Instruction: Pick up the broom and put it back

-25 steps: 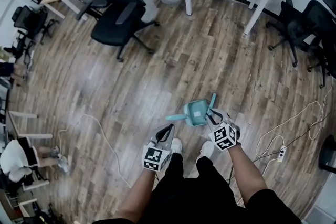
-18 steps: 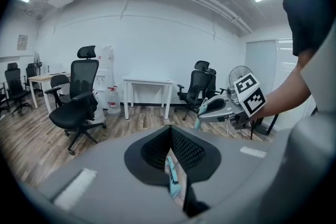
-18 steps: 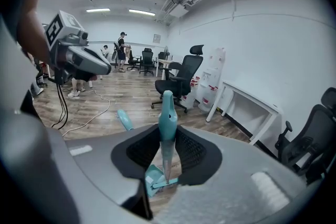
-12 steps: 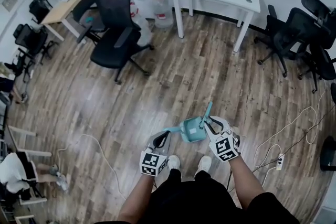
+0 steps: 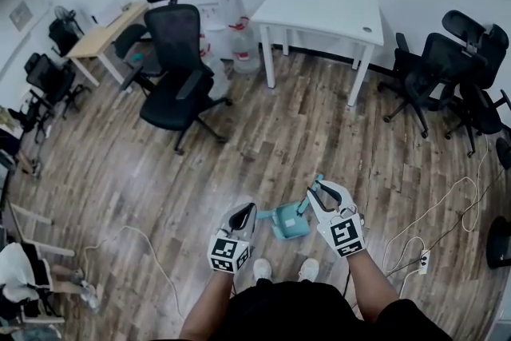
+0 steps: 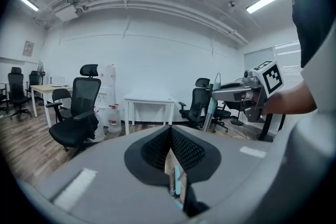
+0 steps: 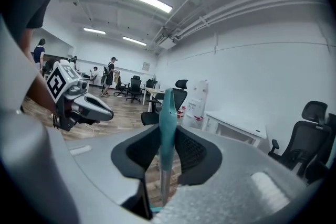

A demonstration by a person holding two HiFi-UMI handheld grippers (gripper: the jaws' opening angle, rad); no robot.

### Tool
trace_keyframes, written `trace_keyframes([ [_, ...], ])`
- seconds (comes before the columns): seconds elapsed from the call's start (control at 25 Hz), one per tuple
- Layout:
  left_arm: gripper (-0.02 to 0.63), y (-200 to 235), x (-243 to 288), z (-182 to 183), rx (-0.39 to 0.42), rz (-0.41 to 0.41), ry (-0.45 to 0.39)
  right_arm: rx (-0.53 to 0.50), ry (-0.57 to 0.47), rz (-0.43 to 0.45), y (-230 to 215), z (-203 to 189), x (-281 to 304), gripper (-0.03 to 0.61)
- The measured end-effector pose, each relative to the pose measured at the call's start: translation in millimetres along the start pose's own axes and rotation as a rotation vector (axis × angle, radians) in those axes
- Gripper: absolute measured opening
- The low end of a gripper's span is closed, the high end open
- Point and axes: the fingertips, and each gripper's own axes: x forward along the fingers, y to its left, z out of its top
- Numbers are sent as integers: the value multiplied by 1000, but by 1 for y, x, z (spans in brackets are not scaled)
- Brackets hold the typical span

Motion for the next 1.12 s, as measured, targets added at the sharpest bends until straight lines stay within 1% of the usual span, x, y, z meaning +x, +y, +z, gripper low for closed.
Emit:
trace_keyframes([
  [0.28, 17, -4, -4, 45, 12, -9, -104, 32, -89, -34, -10, 45, -14, 95],
  [0.48, 17, -10, -11, 68, 24, -16, -155, 37, -119, -56, -17, 67, -24, 95],
  [0.6, 17, -7, -13, 75, 27, -2, -181, 36, -127, -74, -23, 72, -27, 95],
  [0.72, 17, -2, -13, 76, 13, 21, -187, 35, -132, -98, -27, 72, -27, 95],
  [0.88, 17, -7, -10, 76, 22, 9, -183, 36, -109, -117, -31, 61, -27, 95],
  [1.12, 17, -11, -6, 79, 27, -5, -180, 30, -103, -100, -30, 61, -23, 95],
])
